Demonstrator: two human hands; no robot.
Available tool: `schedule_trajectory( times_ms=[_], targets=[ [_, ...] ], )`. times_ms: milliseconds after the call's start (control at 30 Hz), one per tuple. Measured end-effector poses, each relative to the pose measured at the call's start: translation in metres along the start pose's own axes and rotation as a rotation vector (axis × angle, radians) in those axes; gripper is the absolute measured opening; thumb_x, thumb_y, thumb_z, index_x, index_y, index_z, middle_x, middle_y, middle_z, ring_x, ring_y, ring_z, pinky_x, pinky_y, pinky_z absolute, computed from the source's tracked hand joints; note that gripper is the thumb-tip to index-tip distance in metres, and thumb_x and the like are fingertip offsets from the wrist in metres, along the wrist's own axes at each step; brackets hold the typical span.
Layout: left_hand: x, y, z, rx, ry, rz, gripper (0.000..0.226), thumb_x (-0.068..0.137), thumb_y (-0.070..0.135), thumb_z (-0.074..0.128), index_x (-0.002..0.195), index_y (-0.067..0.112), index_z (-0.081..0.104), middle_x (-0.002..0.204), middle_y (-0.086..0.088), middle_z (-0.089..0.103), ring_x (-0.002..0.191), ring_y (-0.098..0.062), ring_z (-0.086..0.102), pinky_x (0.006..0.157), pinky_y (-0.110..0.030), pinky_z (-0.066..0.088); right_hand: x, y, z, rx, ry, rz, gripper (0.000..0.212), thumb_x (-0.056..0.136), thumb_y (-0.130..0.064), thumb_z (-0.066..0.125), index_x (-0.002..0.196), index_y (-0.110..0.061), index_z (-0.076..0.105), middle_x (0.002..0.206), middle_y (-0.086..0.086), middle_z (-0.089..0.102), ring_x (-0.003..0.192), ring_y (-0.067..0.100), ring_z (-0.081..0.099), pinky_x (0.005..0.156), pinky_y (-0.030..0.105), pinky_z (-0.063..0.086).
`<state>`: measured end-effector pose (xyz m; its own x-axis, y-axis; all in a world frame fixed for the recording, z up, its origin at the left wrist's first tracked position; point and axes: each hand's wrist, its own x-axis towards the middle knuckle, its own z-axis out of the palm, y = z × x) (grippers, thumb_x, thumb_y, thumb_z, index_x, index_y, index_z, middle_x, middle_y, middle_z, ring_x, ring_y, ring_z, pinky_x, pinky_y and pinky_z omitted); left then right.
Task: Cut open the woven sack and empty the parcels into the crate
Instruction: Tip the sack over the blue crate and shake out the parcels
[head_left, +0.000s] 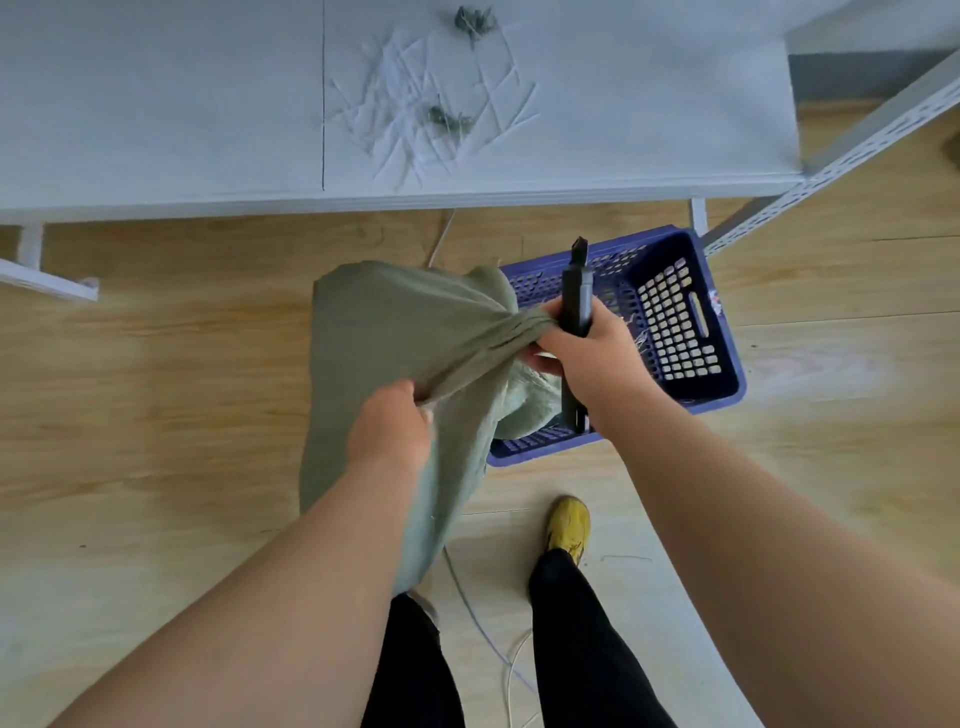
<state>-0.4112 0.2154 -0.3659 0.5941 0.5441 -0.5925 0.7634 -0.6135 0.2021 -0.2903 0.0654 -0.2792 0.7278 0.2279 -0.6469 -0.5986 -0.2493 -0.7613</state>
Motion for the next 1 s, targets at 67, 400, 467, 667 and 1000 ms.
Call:
schedule_trajectory(
  times_ms=[67,400,467,667,1000],
  targets=[
    [-0.001,0.006,0.001,-0.003,0.112,-0.029,0.005,0.092,0.012,0.050,0.093,0.013,0.054,0.101,-0.014,0.065,0.094,-0.034,0.059,0.066,-0.034,0.042,0.004,-0.001,-0.011,0.004,0.039,-0.006,0.009,0.088,0.005,0.059,0.089,-0.004,0.059,0.088,0.019,0.066,0.078,0.026,0.067,0.077,0.036,0.061],
    [-0.023,0.047,-0.059,-0.323,0.297,0.264,0.022,0.092,0.006,0.054,0.111,0.009,0.067,0.108,-0.005,0.063,0.088,-0.009,0.051,0.077,-0.016,0.033,0.000,-0.020,-0.039,-0.486,0.267,-0.155,0.016,0.086,-0.021,0.066,0.100,-0.026,0.059,0.111,0.002,0.059,0.085,0.017,0.059,0.080,0.039,0.052],
    [-0.029,0.064,-0.070,-0.297,0.261,0.300,0.022,0.090,0.005,0.057,0.106,0.011,0.070,0.106,-0.004,0.067,0.091,-0.013,0.056,0.075,-0.014,0.032,-0.016,-0.024,-0.037,-0.434,0.214,-0.145,0.021,0.085,-0.026,0.070,0.105,-0.027,0.062,0.113,-0.001,0.059,0.086,0.014,0.058,0.081,0.035,0.050],
    [-0.034,0.125,-0.092,-0.423,0.118,0.214,0.023,0.083,0.010,0.068,0.105,0.015,0.073,0.101,-0.001,0.072,0.093,-0.015,0.065,0.085,-0.023,0.047,-0.059,-0.008,-0.021,-0.316,0.038,0.034,0.045,0.067,-0.041,0.083,0.103,-0.021,0.064,0.091,-0.004,0.067,0.082,0.019,0.065,0.075,0.037,0.055],
    [-0.039,0.131,-0.081,-0.787,-0.090,0.106,0.028,0.088,0.007,0.065,0.116,0.008,0.064,0.088,0.002,0.066,0.081,-0.014,0.065,0.074,-0.026,0.055,-0.042,0.017,-0.026,-0.136,0.342,0.193,0.014,0.082,-0.022,0.069,0.076,-0.027,0.058,0.078,0.001,0.067,0.080,0.024,0.066,0.074,0.036,0.054]
  ],
)
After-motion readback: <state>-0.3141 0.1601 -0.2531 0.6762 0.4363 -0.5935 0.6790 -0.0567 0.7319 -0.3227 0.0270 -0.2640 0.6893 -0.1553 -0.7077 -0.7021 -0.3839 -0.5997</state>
